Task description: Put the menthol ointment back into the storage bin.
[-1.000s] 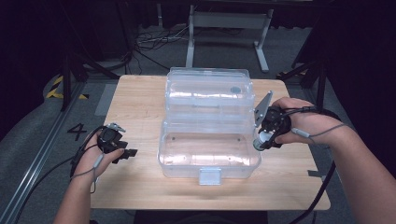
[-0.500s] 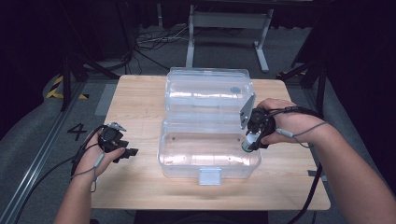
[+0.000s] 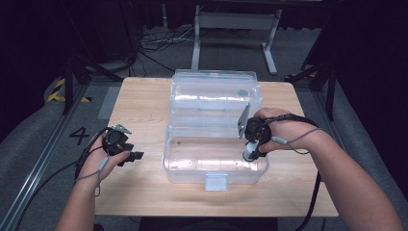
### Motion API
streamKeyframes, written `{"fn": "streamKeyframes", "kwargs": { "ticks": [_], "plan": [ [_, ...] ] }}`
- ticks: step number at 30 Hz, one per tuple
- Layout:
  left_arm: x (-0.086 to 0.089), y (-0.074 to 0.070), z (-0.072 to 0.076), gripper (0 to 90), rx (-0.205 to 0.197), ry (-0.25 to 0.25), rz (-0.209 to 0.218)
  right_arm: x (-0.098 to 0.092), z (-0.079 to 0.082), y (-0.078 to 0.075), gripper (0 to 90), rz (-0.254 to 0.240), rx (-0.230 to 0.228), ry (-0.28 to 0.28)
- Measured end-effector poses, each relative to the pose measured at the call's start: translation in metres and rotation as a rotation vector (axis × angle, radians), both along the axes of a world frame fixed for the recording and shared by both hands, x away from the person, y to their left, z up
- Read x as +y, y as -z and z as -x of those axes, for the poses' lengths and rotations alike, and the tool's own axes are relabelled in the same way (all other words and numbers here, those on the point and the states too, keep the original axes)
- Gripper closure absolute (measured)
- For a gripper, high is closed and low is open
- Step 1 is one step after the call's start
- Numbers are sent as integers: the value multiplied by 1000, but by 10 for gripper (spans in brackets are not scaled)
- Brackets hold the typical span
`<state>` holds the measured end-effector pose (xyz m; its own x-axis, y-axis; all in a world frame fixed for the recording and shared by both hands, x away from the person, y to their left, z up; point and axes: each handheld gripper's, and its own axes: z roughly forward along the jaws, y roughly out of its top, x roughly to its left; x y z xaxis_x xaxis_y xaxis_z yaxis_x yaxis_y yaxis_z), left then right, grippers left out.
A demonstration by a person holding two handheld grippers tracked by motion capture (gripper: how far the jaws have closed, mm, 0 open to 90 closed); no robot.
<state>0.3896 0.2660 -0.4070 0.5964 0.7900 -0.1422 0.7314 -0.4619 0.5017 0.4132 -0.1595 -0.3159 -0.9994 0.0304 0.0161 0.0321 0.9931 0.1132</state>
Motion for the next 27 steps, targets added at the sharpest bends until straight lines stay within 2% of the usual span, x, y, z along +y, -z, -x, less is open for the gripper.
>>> {"fn": "streamKeyframes", "kwargs": {
  "ticks": [11, 27],
  "plan": [
    [3, 0, 2, 436, -5, 1, -5, 0, -3, 25, 503, 69, 33, -11],
    [4, 0, 2, 437, 1, -8, -2, -2, -6, 50, 503, 117, 64, -6]
  ]
}}
